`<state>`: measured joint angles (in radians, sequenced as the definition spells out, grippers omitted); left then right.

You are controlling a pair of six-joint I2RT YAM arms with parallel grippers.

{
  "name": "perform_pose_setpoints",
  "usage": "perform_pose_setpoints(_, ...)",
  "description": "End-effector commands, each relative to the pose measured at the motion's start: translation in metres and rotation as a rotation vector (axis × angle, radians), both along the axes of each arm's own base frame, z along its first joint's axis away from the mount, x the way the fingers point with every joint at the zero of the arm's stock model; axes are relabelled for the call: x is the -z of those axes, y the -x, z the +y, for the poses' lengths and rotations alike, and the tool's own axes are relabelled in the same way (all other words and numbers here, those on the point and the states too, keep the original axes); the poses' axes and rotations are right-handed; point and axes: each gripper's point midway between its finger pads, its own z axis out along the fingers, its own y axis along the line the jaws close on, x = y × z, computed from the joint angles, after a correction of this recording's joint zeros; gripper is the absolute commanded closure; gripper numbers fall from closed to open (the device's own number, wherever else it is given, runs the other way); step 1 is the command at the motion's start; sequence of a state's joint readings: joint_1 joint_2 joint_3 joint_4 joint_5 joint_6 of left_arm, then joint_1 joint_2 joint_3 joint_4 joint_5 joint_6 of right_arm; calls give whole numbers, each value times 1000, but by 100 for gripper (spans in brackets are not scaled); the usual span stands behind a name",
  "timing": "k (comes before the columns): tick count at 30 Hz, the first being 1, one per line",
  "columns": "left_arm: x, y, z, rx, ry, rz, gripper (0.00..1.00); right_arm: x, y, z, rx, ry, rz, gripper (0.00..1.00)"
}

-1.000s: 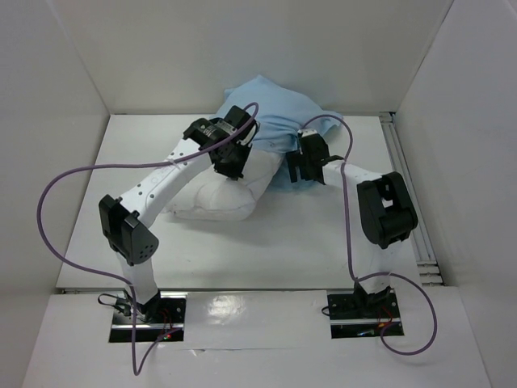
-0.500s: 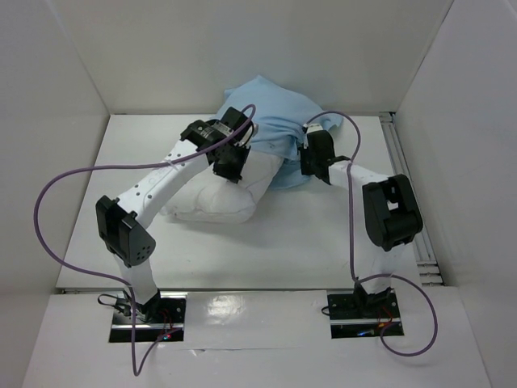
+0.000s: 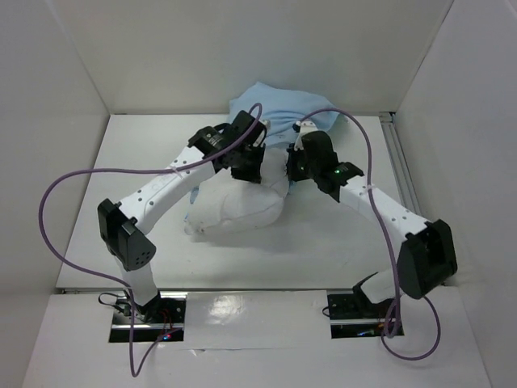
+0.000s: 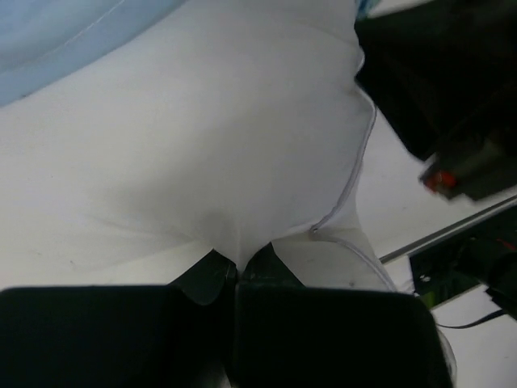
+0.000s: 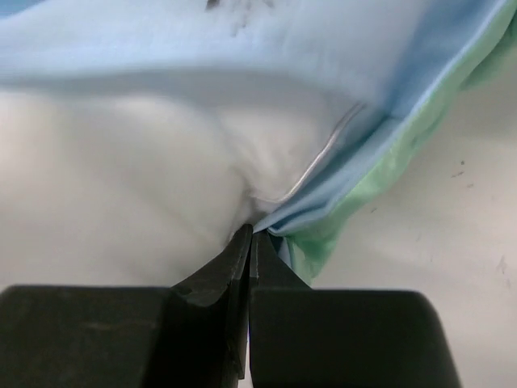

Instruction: Put the pillow into the pillowcase

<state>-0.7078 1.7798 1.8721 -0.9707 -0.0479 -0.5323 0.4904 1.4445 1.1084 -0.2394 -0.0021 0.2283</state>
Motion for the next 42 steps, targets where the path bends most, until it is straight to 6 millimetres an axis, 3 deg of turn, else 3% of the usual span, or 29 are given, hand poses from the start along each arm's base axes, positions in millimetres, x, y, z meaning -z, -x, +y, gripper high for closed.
perform_pose_setpoints(1,-101,-49,-27,-122,247,-274,100,-108,64,42,-187,-193,-44,100)
perform_pose_setpoints(3,-107,-51,-27,-159,243,-278,100,-130,112,61,-293,-261,-25,100)
perform_pose_setpoints(4,-114,-53,-27,-185,241,-300,100,-111,131,63,-309,-258,31,100)
perform_pose_setpoints(6,-104,-55,-29,-233,231,-284,100,-105,181,71,-365,-338,109,100)
perform_pose_setpoints(7,-84,-54,-31,-250,190,-261,100,-83,201,74,-393,-359,170,100)
perform_pose_setpoints(8,-78,-56,-31,-276,195,-253,100,-88,231,86,-448,-432,225,100)
perform_pose_setpoints(10,-45,-49,-47,-269,153,-210,100,-106,259,87,-503,-518,204,100)
perform_pose_setpoints(11,-39,-50,-47,-288,136,-218,100,-94,267,82,-490,-476,229,100)
perform_pose_setpoints(13,-21,-46,-54,-289,128,-195,100,-54,267,62,-388,-333,275,100)
perform_pose_setpoints(15,-14,-45,-60,-286,128,-187,100,-43,271,57,-380,-296,298,100)
perform_pose_setpoints(17,-5,-42,-66,-273,114,-176,100,-51,270,58,-384,-311,286,100)
perform_pose_setpoints(19,-2,-40,-73,-261,115,-175,100,-72,272,62,-420,-344,260,100)
perform_pose_setpoints(20,-7,-39,-78,-252,133,-186,100,-80,270,64,-430,-348,243,100)
perform_pose_setpoints(22,12,-39,-87,-221,100,-169,100,-97,273,64,-452,-367,226,100)
perform_pose_setpoints(23,20,-40,-88,-221,88,-160,100,-105,271,57,-432,-374,202,100)
perform_pose_setpoints(25,39,-32,-102,-142,65,-120,100,-94,271,38,-358,-335,228,100)
perform_pose_setpoints(26,45,-29,-105,-108,58,-103,100,-95,261,22,-263,-323,197,99)
perform_pose_setpoints(27,44,-22,-111,-19,57,-81,97,-83,257,2,-163,-272,218,64)
perform_pose_setpoints(28,37,-21,-116,14,73,-89,97,-80,261,-4,-145,-254,247,64)
perform_pose_setpoints(29,37,-12,-109,51,37,-63,68,-81,255,-17,-82,-237,225,33)
perform_pose_setpoints(30,23,-7,-113,108,55,-63,49,-87,256,-27,-52,-223,224,23)
perform_pose_setpoints(32,-2,3,-101,178,34,-92,14,-91,246,-35,9,-198,195,9)
perform_pose_setpoints(34,-30,17,-88,227,37,-104,7,-97,234,-40,60,-155,152,6)
perform_pose_setpoints(36,-67,22,-64,218,83,-144,7,-92,219,-28,75,-75,138,10)
perform_pose_setpoints(37,-76,16,-47,182,92,-158,9,-80,208,-15,62,20,136,11)
perform_pose_setpoints(39,-96,19,-10,116,115,-195,18,-75,188,4,61,74,116,11)
perform_pose_setpoints(40,-101,15,2,83,144,-202,25,-79,176,12,73,95,98,11)
perform_pose_setpoints(41,-102,0,32,-6,145,-208,29,-63,159,21,110,192,93,10)
perform_pose_setpoints(42,-83,-1,52,-56,121,-170,32,-75,148,36,123,175,57,10)
